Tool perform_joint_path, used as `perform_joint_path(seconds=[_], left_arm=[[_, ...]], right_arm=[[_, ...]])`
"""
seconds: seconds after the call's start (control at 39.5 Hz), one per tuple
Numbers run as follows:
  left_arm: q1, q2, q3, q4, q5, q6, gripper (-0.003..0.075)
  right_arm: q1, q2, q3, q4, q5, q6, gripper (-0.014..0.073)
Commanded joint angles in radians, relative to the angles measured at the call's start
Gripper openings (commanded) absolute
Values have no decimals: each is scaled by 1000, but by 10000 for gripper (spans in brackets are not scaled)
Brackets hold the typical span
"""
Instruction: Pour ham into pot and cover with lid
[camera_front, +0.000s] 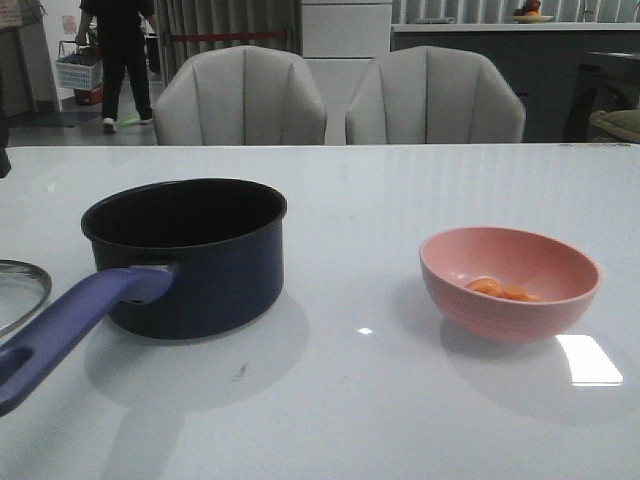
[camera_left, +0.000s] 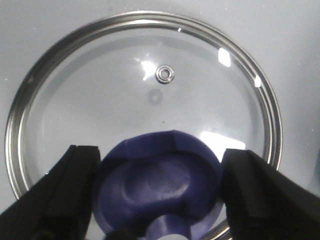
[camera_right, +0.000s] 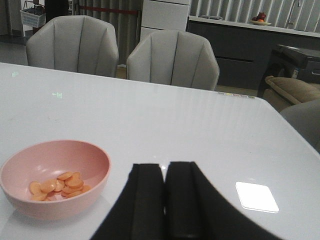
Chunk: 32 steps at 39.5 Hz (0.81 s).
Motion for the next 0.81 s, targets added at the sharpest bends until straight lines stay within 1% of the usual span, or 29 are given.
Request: perform_joint_path(seconds=[0.0,0.05,0.2,0.25,0.38,0.48,0.56,0.63,0.79], left_arm=[[-1,-48,-23,-13,-22,0,369],[-1,-48,-23,-13,-22,0,405],[-1,-48,-23,-13,-22,0,573],[-1,-48,-23,-13,-22,0,600],[-1,-48,-27,-13,-26,2,599],[-1,-50,-42,-13,-18,12,583],[-1,-61,-56,-13,-2,45,570],[-1,-99,-58,-13,-7,62,553],[-8,-255,-54,-15,-16,116,485]], right_arm=[[-4,-21,-5,-13,-72,0,139],[-4,-21,-5,-13,-72,0,139],[-4,-21,-5,-13,-72,0,139],[-4,-21,-5,-13,-72,0,139],[-4,-21,-5,-13,-72,0,139],[-4,-21,-5,-13,-72,0,139],[-4,-21,-5,-13,-72,0,139],[-4,-21,-5,-13,-72,0,139],[-4,-21,-5,-13,-72,0,139]])
